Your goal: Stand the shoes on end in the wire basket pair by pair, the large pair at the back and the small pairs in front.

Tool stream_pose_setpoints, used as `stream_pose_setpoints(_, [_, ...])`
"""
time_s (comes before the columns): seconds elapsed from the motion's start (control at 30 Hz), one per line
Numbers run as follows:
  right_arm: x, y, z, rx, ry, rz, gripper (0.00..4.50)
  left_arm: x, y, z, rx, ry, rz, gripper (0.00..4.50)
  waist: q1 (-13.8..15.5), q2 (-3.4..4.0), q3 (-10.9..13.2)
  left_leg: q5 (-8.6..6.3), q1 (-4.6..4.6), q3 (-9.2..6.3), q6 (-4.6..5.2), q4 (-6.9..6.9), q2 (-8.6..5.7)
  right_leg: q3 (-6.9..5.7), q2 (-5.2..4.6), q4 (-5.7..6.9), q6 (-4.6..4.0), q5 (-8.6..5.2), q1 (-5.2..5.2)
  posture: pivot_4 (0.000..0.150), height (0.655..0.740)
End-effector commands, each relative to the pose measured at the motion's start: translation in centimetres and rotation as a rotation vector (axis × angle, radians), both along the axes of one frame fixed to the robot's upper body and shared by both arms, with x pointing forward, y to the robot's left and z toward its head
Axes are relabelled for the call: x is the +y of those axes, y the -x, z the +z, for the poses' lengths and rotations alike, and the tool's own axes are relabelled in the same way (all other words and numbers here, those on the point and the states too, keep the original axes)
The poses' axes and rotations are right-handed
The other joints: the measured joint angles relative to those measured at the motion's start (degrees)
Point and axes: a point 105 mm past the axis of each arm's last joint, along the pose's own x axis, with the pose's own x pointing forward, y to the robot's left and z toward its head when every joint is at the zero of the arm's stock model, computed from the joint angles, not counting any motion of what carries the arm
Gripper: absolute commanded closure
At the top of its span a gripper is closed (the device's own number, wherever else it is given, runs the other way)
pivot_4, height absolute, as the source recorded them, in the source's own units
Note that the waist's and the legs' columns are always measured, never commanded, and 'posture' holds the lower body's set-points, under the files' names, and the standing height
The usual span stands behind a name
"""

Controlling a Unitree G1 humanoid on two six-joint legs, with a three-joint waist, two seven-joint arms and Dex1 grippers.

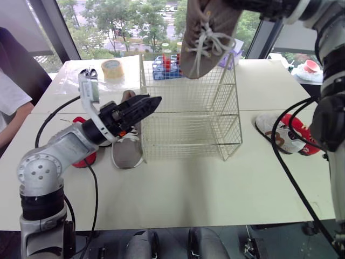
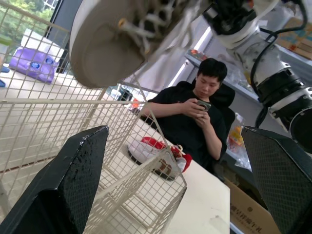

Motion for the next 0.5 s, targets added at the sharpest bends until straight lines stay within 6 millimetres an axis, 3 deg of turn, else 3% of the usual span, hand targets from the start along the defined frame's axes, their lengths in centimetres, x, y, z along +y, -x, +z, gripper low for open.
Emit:
stream_pose_setpoints(0.03, [-0.3, 0.9, 0.9, -0.057, 0.025, 0.015, 2.76, -0.3, 1.0, 1.4, -0.062, 0.013, -0.008, 0.04, 0.06, 0.00, 0.00, 0.00, 0.00, 0.00, -0.01, 0.00, 0.00, 0.00, 0.00, 0.00, 0.00, 0.00, 0.00, 0.150, 0.7400])
stream_pose_setpoints(0.17, [-0.6, 0.4, -0.9, 0.012, 0.066, 0.029, 2.76, -0.4, 1.1, 1.5, -0.069, 0.007, -0.002, 0.04, 0.10, 0.00, 0.00, 0.01, 0.00, -0.01, -0.02, 0.00, -0.01, 0.00, -0.02, 0.00, 0.00, 0.00, 0.01, 0.150, 0.7400])
stream_pose_setpoints(0.5, [-0.5, -0.6, -3.0, 0.034, 0.127, 0.000, 2.76, -0.8, 1.3, 1.9, -0.081, -0.008, -0.001, 0.04, 0.10, 0.01, 0.01, 0.02, 0.01, -0.02, -0.05, -0.01, -0.01, -0.01, -0.02, 0.02, -0.01, 0.00, 0.01, 0.150, 0.7400])
